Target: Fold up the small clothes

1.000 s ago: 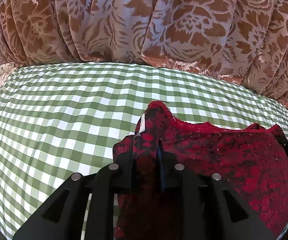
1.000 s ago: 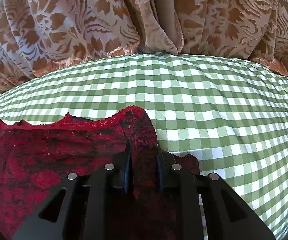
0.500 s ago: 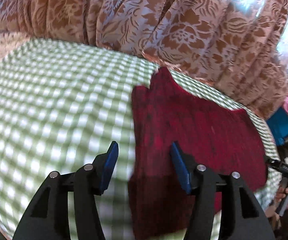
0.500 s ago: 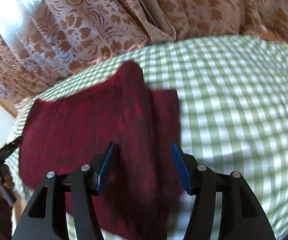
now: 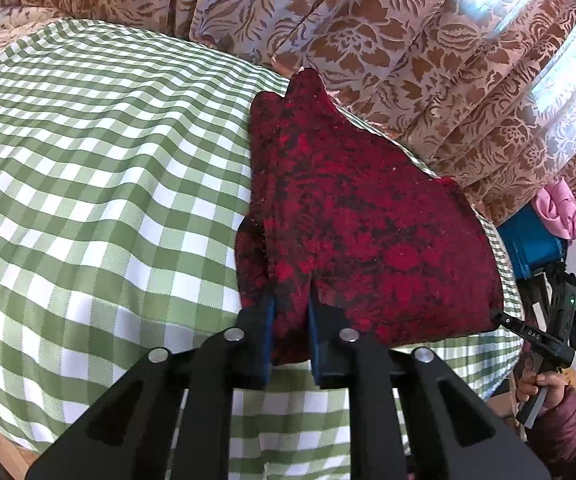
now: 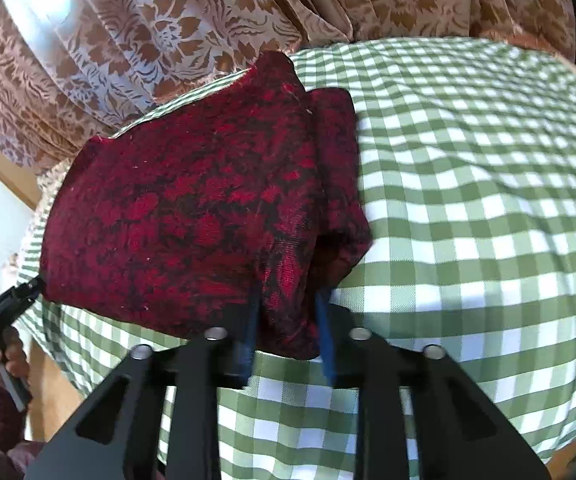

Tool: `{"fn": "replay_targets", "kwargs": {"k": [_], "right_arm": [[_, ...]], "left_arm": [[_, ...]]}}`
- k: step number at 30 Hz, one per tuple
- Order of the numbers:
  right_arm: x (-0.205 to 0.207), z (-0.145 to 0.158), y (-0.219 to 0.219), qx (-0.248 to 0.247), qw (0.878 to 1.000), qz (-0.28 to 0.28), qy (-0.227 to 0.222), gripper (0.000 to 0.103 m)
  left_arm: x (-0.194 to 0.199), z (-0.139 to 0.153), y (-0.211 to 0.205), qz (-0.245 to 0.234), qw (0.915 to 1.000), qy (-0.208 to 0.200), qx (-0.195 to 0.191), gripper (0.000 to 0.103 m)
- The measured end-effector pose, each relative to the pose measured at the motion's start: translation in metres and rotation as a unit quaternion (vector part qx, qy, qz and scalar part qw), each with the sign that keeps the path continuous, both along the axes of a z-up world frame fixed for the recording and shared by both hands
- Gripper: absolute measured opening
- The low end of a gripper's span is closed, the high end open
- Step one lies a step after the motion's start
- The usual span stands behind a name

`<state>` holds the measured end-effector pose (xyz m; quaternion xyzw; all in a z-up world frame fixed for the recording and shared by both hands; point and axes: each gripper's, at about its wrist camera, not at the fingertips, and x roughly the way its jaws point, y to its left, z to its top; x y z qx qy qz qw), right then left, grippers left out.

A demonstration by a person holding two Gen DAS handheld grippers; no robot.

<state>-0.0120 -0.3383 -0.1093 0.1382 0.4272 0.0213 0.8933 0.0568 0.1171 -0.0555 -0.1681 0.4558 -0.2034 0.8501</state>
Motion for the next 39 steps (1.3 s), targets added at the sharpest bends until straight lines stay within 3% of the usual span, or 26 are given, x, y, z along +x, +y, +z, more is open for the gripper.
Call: {"fn": "replay_targets", "kwargs": {"k": [4,8,11,13,16,18,19,23,32,39], "right_arm": [[-0.02,0.01,0.0,-0.012,1.0,0.02,0.007,0.011],[-0.025,-0.016,-0.006,0.008,0.999,0.004,0.036,0.011],[-0.021,-0.019,-0.006,0.018,0.999,-0.002,0.033,0.011],[-0.02,-0.018,-0.008,0.022,0.999,-0.001,0.034,0.012],[-0.021,-0.011,-0.014,0.039,0.999,-0.001,0.029,0.025],[-0.024,-0.001,-0.016,0.023,1.0,-0.012,0.018,0.052],[-0.024,0.003,-0.017,0.021,1.0,-0.016,0.011,0.055],[-0.014,0.018,-0.02,0.017,1.0,-0.025,-0.005,0.055],[0.046,0.033,-0.005,0.006,0.999,-0.044,-0.031,0.055],[0.075,0.022,-0.005,0.002,0.998,-0.058,-0.024,0.055]], "left_arm": [[-0.009,0.002,0.0,-0.014,0.9996,0.0,0.026,0.012],[-0.009,-0.001,-0.003,-0.001,0.9992,0.012,0.037,0.013],[-0.01,0.009,-0.007,0.008,0.998,-0.002,0.062,0.026],[-0.01,0.019,-0.006,0.018,0.9972,-0.016,0.071,0.026],[-0.01,0.034,-0.004,0.031,0.9953,-0.041,0.082,0.034],[-0.009,0.043,-0.008,0.036,0.9924,-0.059,0.102,0.037],[-0.008,0.046,-0.01,0.037,0.9908,-0.065,0.113,0.039],[-0.003,0.059,-0.023,0.037,0.9832,-0.097,0.15,0.05],[0.009,0.071,-0.04,0.031,0.9739,-0.121,0.19,0.053],[0.017,0.069,-0.045,0.035,0.9713,-0.119,0.203,0.058]]}}
